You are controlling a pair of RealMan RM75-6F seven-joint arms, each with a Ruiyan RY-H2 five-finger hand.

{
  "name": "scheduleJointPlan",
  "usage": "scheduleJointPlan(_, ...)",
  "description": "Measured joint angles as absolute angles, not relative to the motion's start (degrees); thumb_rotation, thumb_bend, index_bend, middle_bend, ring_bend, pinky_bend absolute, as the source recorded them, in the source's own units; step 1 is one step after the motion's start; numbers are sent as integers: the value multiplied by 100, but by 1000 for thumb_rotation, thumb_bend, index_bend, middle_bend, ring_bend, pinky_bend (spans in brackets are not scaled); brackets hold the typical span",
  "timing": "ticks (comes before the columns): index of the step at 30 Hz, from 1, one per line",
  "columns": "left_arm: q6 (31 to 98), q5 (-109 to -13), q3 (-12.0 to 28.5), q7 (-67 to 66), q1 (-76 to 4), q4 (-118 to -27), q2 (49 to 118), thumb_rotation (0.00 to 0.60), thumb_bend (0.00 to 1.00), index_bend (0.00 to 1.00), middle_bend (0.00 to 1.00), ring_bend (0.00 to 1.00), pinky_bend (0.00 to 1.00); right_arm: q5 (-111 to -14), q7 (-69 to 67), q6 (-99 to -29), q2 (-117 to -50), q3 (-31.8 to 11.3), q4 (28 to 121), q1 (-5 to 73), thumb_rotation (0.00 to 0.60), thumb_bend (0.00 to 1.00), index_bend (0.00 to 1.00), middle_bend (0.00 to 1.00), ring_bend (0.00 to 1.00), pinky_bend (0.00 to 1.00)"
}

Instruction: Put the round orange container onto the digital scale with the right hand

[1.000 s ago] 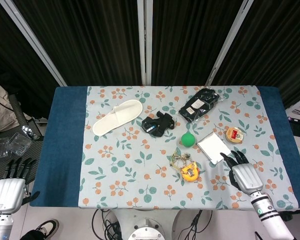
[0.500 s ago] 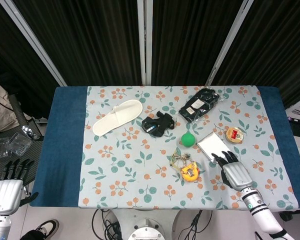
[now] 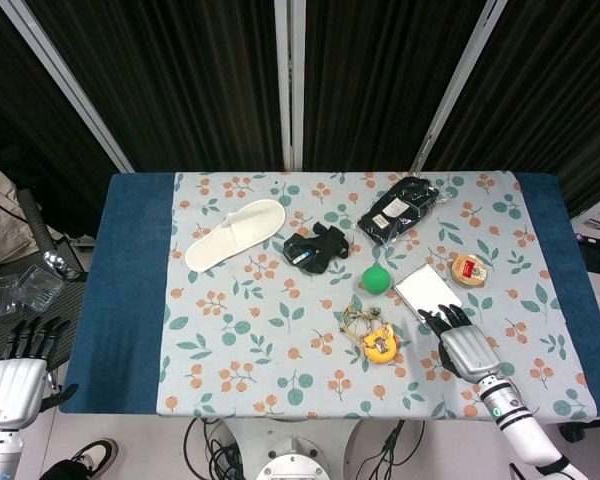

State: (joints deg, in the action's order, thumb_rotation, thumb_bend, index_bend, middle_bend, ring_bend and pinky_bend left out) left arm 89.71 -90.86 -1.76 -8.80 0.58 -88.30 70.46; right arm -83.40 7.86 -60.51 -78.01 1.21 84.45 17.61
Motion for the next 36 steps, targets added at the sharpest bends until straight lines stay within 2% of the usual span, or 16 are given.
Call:
scheduleJointPlan(10, 8965, -9057, -180, -855, 80, -8819, 7045, 600, 90, 112, 88, 0, 0, -8203, 872, -5943, -7788, 178, 8499, 1795, 600, 853, 0, 247, 0, 0)
scheduleJointPlan(16, 8986, -9078, -178, -856, 85, -8834, 7034, 600, 90, 112, 88, 0, 1, -8347, 786, -6341, -7740, 131, 8551, 1722, 600, 833, 0, 211, 0, 0)
scheduleJointPlan(18, 8982, -9077, -178, -849, 84, -8836, 7031, 600, 90, 112, 88, 0, 1, -8424, 722, -6613, -7699, 79, 8558, 1671, 600, 774, 0, 173, 0, 0)
scheduleJointPlan(21, 8962, -9077, -176, -838, 74, -8828, 7039, 600, 89, 112, 87, 0, 2, -8412, 680, -6951, -7610, -84, 8518, 1605, 600, 604, 0, 86, 0, 0)
scheduleJointPlan(25, 8939, -9105, -182, -833, 54, -8819, 7046, 600, 90, 112, 88, 0, 2, -8007, 831, -6871, -7528, -284, 8399, 1624, 600, 404, 0, 5, 0, 0)
scheduleJointPlan(31, 8982, -9117, -192, -809, 78, -8843, 7017, 600, 90, 114, 88, 0, 8, -6947, 1127, -6026, -7457, -664, 7911, 1919, 600, 321, 0, 0, 0, 0)
scheduleJointPlan(36, 9034, -9143, -195, -782, 102, -8860, 6991, 600, 90, 114, 87, 0, 14, -6237, 1347, -5251, -7471, -917, 7268, 2310, 600, 308, 0, 0, 0, 0)
